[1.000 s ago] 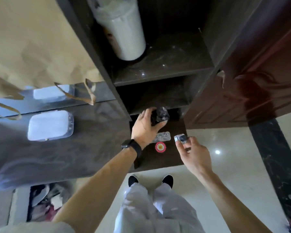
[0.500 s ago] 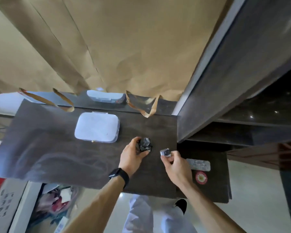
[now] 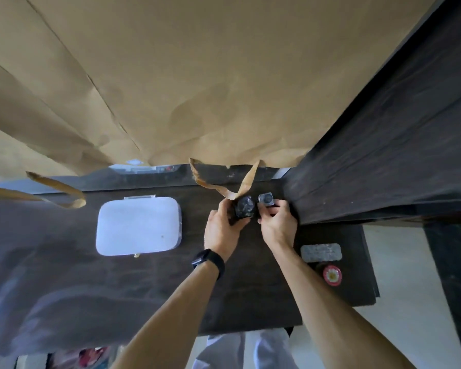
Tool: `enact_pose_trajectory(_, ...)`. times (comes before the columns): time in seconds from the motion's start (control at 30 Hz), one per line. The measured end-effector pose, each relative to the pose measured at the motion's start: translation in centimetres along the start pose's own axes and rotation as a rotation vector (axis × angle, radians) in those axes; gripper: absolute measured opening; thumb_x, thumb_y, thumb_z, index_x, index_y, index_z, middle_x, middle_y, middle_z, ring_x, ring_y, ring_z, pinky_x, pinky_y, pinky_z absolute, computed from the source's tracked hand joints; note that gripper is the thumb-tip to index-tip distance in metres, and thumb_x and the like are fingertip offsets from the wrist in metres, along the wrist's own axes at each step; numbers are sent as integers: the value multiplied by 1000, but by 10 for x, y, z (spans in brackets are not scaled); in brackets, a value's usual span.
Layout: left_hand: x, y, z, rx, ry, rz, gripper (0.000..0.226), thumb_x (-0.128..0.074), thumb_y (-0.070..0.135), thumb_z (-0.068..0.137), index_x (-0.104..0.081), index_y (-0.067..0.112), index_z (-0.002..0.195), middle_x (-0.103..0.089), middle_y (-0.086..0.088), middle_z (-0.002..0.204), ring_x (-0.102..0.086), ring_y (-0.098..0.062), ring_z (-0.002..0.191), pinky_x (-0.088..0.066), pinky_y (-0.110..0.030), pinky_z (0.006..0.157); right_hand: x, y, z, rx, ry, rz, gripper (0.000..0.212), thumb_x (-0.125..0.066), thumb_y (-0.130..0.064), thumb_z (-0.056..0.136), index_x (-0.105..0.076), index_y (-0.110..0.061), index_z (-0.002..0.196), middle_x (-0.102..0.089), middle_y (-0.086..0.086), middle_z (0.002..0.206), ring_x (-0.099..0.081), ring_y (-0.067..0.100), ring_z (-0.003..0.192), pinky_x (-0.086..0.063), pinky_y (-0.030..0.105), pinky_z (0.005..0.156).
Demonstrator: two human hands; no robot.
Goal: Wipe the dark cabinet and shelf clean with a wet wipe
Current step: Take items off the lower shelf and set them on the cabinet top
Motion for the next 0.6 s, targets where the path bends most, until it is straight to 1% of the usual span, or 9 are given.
enact_pose_trajectory(0.03, -3, 2, -1, -4, 27, 1, 56, -80, 36, 78, -55, 29, 128, -57, 16, 97, -57, -16, 100, -39, -16, 74, 0, 0, 1, 3, 5, -6, 37, -70, -34, 91, -59, -12, 118, -74, 5, 98, -73, 25, 85, -55, 48, 85)
enact_pose_trajectory(0.1, -9, 5, -3, -14, 82, -11, 56, -80, 33, 80, -58, 24, 131, -56, 7, 111, -55, -16, 105, -47, -25, 85, 1, 2, 1, 12, 0, -14, 50, -69, -35, 92, -52, -13, 133, -74, 5, 102, -73, 23, 88, -55, 47, 88)
enact_pose_trajectory(0.2, -15, 11, -5, 55, 102, 17, 59, -75, 37, 85, -53, 29, 140, -57, 4, 112, -53, -18, 105, -49, -35, 86, 0, 8, -2, 70, -11, 3, 60, -65, -27, 94, -39, -16, 148, -72, 7, 104, -72, 25, 90, -55, 46, 90)
enact_pose_trajectory(0.3, -19, 14, -2, 80, 107, 114, 56, -67, 45, 90, -52, 34, 142, -63, 6, 121, -50, -20, 107, -46, -34, 90, -1, 13, -1, 112, -4, 28, 47, -64, -22, 96, -49, -11, 139, -71, 11, 105, -72, 31, 89, -55, 49, 87)
enact_pose_trajectory(0.37, -19, 16, 0, 91, 106, 147, 53, -65, 48, 91, -53, 35, 141, -63, 8, 123, -50, -21, 108, -46, -36, 91, -3, 12, 0, 72, 9, 56, 40, -64, -22, 96, -53, -10, 133, -72, 11, 104, -72, 31, 86, -56, 47, 82)
enact_pose_trajectory(0.43, -20, 17, 0, 98, 112, 158, 51, -65, 47, 91, -54, 35, 140, -63, 7, 122, -51, -22, 108, -46, -38, 90, -6, 9, 2, 16, 36, 78, 37, -62, -26, 97, -54, -14, 131, -73, 7, 97, -73, 25, 77, -58, 30, 69)
enact_pose_trajectory(0.5, -22, 18, -1, 104, 120, 159, 51, -65, 46, 91, -54, 36, 140, -63, 7, 122, -51, -23, 107, -45, -37, 89, -8, 6, 5, -11, 75, 88, 33, -59, -31, 98, -54, -16, 127, -72, 0, 87, -72, 17, 62, -47, 13, 50)
enact_pose_trajectory(0.53, -22, 18, -1, 102, 124, 160, 50, -65, 45, 92, -54, 36, 140, -63, 6, 122, -51, -23, 107, -45, -36, 88, -10, 4, 8, -24, 83, 101, 32, -58, -33, 98, -54, -17, 126, -71, -1, 85, -71, 16, 60, -45, 12, 48)
enact_pose_trajectory(0.6, -23, 18, -2, 101, 128, 161, 50, -65, 44, 92, -53, 37, 140, -62, 6, 123, -51, -23, 108, -43, -36, 89, -12, 1, 12, -62, 72, 134, 32, -57, -35, 99, -53, -21, 127, -72, 1, 88, -73, 20, 66, -53, 23, 53)
Point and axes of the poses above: each hand's wrist, its own z-axis towards the middle knuckle, its own x-axis out of the back of the hand, y = z × x, the point moved 1 cm from there along z, towards the middle knuckle
